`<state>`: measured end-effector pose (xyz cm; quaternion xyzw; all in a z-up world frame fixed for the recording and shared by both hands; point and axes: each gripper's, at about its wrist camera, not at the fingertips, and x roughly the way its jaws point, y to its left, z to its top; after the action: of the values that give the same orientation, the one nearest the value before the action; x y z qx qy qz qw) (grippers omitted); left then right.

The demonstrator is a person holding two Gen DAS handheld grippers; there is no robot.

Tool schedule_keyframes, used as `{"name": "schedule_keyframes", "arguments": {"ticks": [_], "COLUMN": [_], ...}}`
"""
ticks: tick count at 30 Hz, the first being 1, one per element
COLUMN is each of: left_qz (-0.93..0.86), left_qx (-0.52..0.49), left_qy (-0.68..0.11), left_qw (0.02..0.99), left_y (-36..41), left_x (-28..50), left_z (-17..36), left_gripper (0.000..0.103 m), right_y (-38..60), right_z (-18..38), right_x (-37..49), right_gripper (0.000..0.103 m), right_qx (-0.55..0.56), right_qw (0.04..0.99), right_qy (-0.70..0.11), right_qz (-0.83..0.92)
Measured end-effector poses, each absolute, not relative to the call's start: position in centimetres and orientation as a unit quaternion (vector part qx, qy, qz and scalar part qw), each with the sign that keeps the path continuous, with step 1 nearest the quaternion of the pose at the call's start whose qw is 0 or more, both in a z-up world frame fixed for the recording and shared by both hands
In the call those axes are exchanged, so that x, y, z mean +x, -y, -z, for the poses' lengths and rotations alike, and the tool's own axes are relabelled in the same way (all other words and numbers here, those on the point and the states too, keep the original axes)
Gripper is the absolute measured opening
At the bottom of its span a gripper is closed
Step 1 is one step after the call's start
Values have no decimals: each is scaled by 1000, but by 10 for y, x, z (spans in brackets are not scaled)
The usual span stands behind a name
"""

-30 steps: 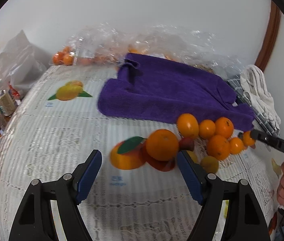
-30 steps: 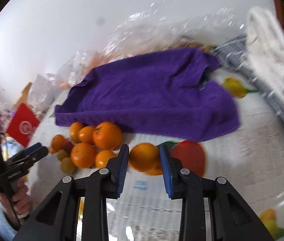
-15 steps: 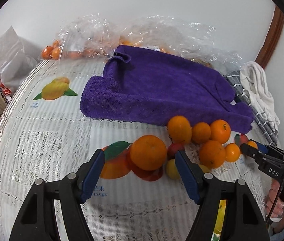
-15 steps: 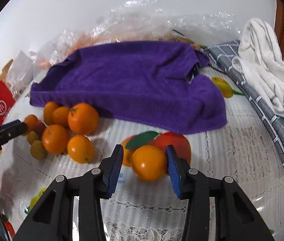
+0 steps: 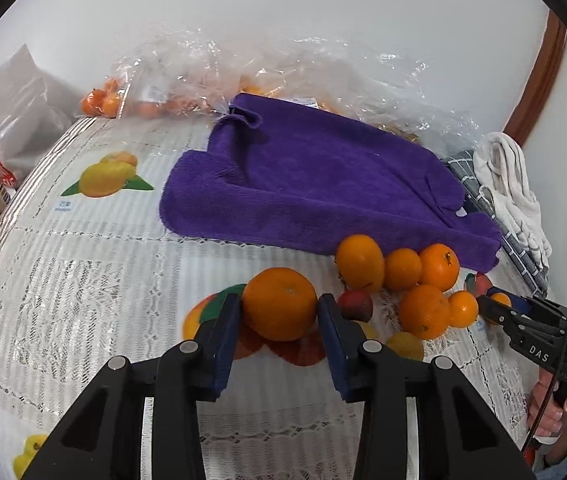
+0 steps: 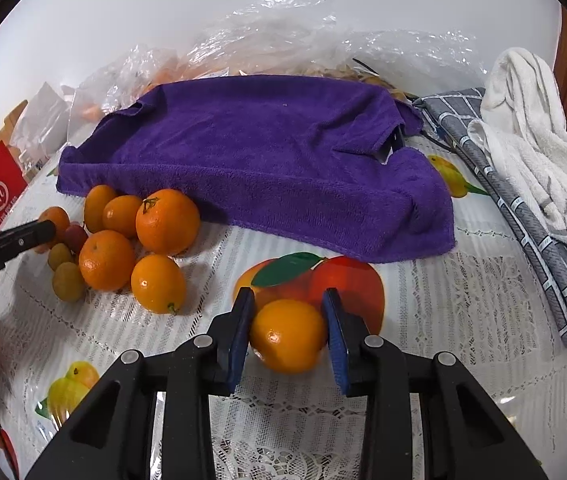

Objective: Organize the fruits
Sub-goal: 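Close the right tool on an orange while the left tool grasps a large orange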

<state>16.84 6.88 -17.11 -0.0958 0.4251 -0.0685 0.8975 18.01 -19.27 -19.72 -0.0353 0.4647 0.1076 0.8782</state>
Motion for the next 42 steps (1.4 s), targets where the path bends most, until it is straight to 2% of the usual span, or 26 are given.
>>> {"name": "schedule_keyframes", "arguments": {"ticks": [13,17,22,39,42], "left_qz": [59,58,61,36,24], "left_qx": [-82,-73,-60,-39,-43], "left_qy": [-435,-439,-442,-445,-443], "left_qw": [895,894,893,894,895], "left_y": [-66,-62,-54,-50,-53], "left_x": [174,175,177,178,178], "left_z": [178,179,179,179,179], "left_gripper": [40,43,52,51,40], "right_y": [197,194,193,195,192], "right_z": [198,199,199,200,199], "right_x": [177,178,177,179,178], "right_gripper": [40,47,47,48,46], "right_qx": [-41,-46,-47,-52,-60], "right_qw": [874,872,876,879,881], "right_qy": [-470,-471,-464,-461,-457], "right_qz": [-115,-122,-120,-112,-110]}}
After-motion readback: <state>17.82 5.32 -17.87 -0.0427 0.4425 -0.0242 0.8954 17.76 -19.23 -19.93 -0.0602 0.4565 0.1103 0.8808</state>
